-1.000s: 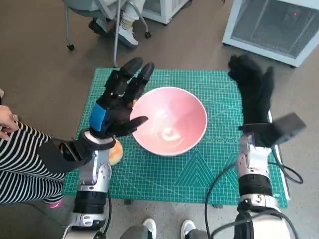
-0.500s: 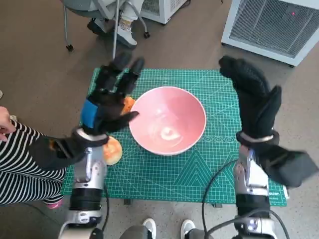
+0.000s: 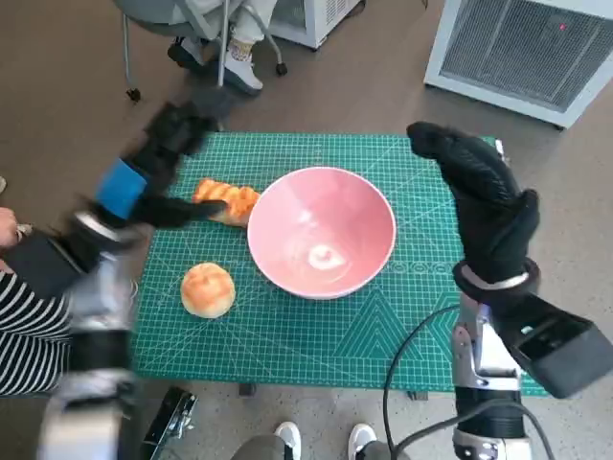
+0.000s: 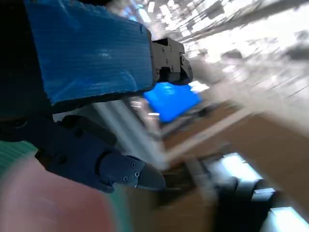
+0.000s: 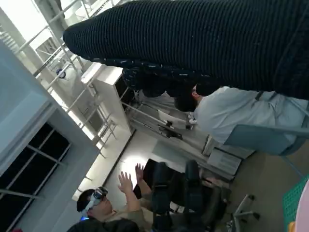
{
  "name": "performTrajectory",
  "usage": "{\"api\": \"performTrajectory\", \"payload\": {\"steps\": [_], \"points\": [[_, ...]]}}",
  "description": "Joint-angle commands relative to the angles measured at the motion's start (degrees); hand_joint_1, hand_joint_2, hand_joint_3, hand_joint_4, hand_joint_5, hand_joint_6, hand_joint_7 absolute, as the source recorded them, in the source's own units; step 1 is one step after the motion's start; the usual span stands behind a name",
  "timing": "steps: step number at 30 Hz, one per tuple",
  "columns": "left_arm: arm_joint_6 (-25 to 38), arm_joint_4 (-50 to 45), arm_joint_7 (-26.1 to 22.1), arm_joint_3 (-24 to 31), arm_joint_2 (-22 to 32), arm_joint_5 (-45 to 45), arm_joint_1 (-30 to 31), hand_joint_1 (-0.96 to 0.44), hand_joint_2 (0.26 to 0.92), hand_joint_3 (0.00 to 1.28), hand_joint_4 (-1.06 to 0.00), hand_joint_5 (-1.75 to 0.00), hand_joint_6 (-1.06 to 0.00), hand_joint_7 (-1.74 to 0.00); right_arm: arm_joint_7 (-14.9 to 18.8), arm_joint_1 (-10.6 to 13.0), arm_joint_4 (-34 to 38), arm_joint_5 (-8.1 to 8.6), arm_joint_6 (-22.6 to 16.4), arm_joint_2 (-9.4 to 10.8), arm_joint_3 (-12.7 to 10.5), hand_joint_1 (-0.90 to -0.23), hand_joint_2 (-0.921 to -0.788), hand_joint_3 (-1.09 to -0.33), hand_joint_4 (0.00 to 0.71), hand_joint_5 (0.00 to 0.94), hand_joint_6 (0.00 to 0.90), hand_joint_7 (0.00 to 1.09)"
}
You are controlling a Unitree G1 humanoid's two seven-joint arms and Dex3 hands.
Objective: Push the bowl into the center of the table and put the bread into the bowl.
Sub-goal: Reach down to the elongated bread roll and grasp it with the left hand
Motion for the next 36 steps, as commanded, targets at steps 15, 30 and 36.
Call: {"api": "performTrajectory", "payload": {"steps": [15,30,36], "points": [[4.7,20.7,4.7,-13.4,8.9,19.2,-14.5,-0.22,0.806,0.0,-0.07,0.0,-0.2,-0.09,-2.2,4.0,-3.5,-2.29,1.9,-0.5,0.8,-0.717,-0.921,-0.682,0.148,0.007,0.143,0.26],[5.3,30.1,14.9,-24.5,5.6,32.9,-19.7,-0.25,0.8,0.0,-0.08,0.0,-0.25,-0.02,-2.2,5.1,-4.8,-1.74,3.0,-0.6,1.0,-0.721,-0.921,-0.686,0.143,0.002,0.132,0.28],[5.7,33.3,16.1,-26.9,3.3,34.7,-21.0,-0.2,0.792,0.0,-0.09,0.0,-0.26,-0.02,-1.8,5.5,-5.2,-1.2,3.4,-0.9,0.9,-0.716,-0.921,-0.684,0.144,0.002,0.129,0.29]]}}
